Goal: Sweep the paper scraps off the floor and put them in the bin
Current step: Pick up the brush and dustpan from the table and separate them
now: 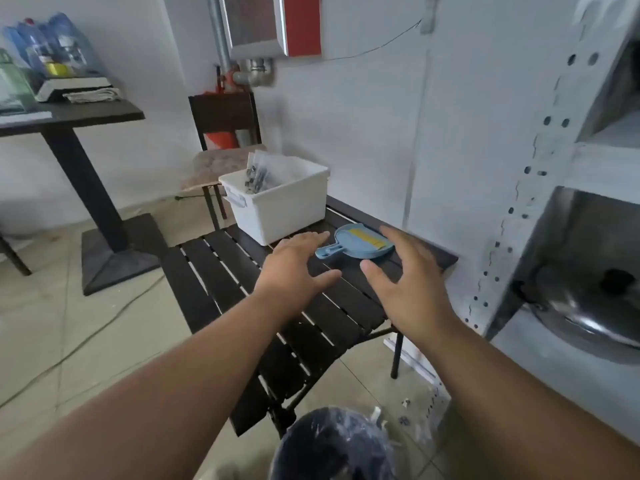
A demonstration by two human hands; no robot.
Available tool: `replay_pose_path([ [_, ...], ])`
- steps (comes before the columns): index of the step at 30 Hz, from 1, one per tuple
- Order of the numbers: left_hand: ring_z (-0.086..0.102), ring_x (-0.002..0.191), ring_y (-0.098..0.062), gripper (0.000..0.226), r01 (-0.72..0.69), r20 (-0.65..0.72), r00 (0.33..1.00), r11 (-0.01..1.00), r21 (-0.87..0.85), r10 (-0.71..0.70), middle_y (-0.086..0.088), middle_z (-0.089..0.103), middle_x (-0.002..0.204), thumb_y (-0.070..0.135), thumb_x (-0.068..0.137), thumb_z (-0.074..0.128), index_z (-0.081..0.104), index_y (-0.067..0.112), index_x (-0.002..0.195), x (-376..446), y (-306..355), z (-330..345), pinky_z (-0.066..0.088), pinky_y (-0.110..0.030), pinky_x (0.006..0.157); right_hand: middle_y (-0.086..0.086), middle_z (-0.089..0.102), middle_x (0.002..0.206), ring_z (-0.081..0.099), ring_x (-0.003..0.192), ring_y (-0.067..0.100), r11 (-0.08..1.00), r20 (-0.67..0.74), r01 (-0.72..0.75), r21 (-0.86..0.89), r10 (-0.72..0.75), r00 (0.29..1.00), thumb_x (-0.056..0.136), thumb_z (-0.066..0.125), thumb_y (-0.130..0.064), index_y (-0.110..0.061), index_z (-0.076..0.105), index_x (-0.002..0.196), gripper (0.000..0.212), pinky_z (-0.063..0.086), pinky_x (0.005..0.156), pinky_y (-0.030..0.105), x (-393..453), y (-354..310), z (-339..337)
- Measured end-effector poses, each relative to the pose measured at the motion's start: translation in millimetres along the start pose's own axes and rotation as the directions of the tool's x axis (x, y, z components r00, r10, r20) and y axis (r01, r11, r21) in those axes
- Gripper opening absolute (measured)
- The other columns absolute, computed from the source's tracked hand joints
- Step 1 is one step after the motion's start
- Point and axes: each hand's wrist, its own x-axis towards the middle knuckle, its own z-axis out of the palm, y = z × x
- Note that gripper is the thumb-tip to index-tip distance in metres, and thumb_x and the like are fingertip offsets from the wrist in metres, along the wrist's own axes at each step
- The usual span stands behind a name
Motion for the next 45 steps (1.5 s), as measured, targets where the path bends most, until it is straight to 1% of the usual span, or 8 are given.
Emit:
replay_pose_path([
  [7, 0.051, 0.135, -0.018, 0.088, 0.167, 0.107, 0.982, 0.981, -0.094, -0.157, 0.004, 0.056, 0.146, 0.058, 0.076, 0.082, 0.049, 0.025, 0.151, 82.4, -52.3, 64.8, 0.042, -0.039, 0.115, -0.004, 0.053, 0.139, 0.046, 0.129, 0.015, 0.997, 0.065, 0.002, -0.081, 0.003, 0.998, 0.091, 0.07, -0.04, -0.027, 0.05, 0.144, 0.058, 0.046, 0.107, 0.038, 76.9, 45.6, 82.4],
  [11, 0.066, 0.097, -0.011, 0.043, 0.149, 0.205, 0.969, 0.987, -0.052, -0.136, 0.01, 0.071, 0.101, 0.047, 0.074, 0.082, 0.072, 0.029, 0.112, 107.8, -61.0, 82.0, 0.057, -0.032, 0.083, -0.003, 0.055, 0.14, 0.048, 0.129, 0.02, 0.979, 0.105, -0.04, -0.201, 0.062, 0.993, 0.088, 0.072, -0.045, -0.025, 0.05, 0.144, 0.063, 0.044, 0.107, 0.04, 110.8, 68.1, 116.0],
  [16, 0.062, 0.085, -0.004, 0.025, 0.114, 0.217, 0.973, 0.983, -0.145, -0.08, 0.011, 0.067, 0.092, 0.032, 0.077, 0.082, 0.07, 0.027, 0.098, 120.7, -60.6, 78.4, 0.052, -0.02, 0.069, 0.0, 0.063, 0.125, 0.054, 0.118, 0.025, 0.939, 0.159, -0.12, -0.321, 0.178, 0.971, 0.08, 0.069, -0.058, -0.023, 0.055, 0.135, 0.066, 0.047, 0.099, 0.046, 132.8, 77.0, 129.0],
  [21, 0.065, 0.08, -0.006, 0.02, 0.066, 0.148, 0.989, 0.947, -0.316, -0.019, 0.01, 0.071, 0.087, 0.021, 0.077, 0.079, 0.071, 0.027, 0.095, 125.6, -62.3, 66.3, 0.054, -0.025, 0.07, -0.007, 0.06, 0.106, 0.057, 0.095, 0.013, 0.921, 0.257, -0.295, -0.257, 0.359, 0.897, 0.071, 0.071, -0.074, -0.025, 0.056, 0.118, 0.07, 0.049, 0.075, 0.032, 140.5, 62.7, 118.8],
  [25, 0.067, 0.083, -0.004, 0.025, -0.008, 0.098, 0.994, 0.909, -0.416, 0.053, 0.012, 0.073, 0.089, 0.017, 0.079, 0.082, 0.073, 0.028, 0.099, 119.1, -59.9, 59.6, 0.054, -0.023, 0.073, -0.005, 0.053, 0.104, 0.051, 0.083, 0.006, 0.919, 0.27, -0.356, -0.169, 0.39, 0.88, 0.071, 0.079, -0.066, -0.024, 0.048, 0.136, 0.083, 0.039, 0.06, 0.019, 140.2, 51.7, 109.3],
  [30, 0.069, 0.086, -0.01, 0.028, -0.075, 0.062, 0.991, 0.861, -0.503, 0.122, 0.009, 0.074, 0.093, 0.011, 0.079, 0.084, 0.076, 0.023, 0.103, 109.1, -50.9, 53.8, 0.056, -0.03, 0.079, -0.007, 0.05, 0.117, 0.054, 0.099, 0.009, 0.938, 0.205, -0.326, -0.118, 0.345, 0.916, 0.071, 0.079, -0.064, -0.025, 0.037, 0.151, 0.099, 0.045, 0.072, 0.021, 128.5, 46.2, 100.0],
  [40, 0.068, 0.09, -0.006, 0.031, -0.236, -0.006, 0.964, 0.844, -0.481, 0.266, 0.011, 0.07, 0.097, 0.011, 0.08, 0.084, 0.075, 0.023, 0.107, 104.7, -14.3, 52.8, 0.058, -0.028, 0.079, -0.006, 0.063, 0.126, 0.063, 0.107, 0.003, 0.947, 0.123, -0.315, 0.068, 0.305, 0.944, 0.076, 0.078, -0.056, -0.026, 0.055, 0.14, 0.074, 0.047, 0.063, 0.006, 106.1, 54.2, 68.0],
  [45, 0.067, 0.091, -0.004, 0.031, -0.275, -0.038, 0.955, 0.837, -0.474, 0.293, 0.01, 0.069, 0.098, 0.008, 0.08, 0.082, 0.075, 0.02, 0.108, 103.2, -0.5, 55.7, 0.057, -0.026, 0.081, -0.011, 0.074, 0.11, 0.07, 0.103, 0.005, 0.935, 0.149, -0.312, 0.171, 0.289, 0.946, 0.07, 0.081, -0.055, -0.026, 0.07, 0.116, 0.056, 0.061, 0.086, 0.031, 106.5, 57.2, 53.6],
])
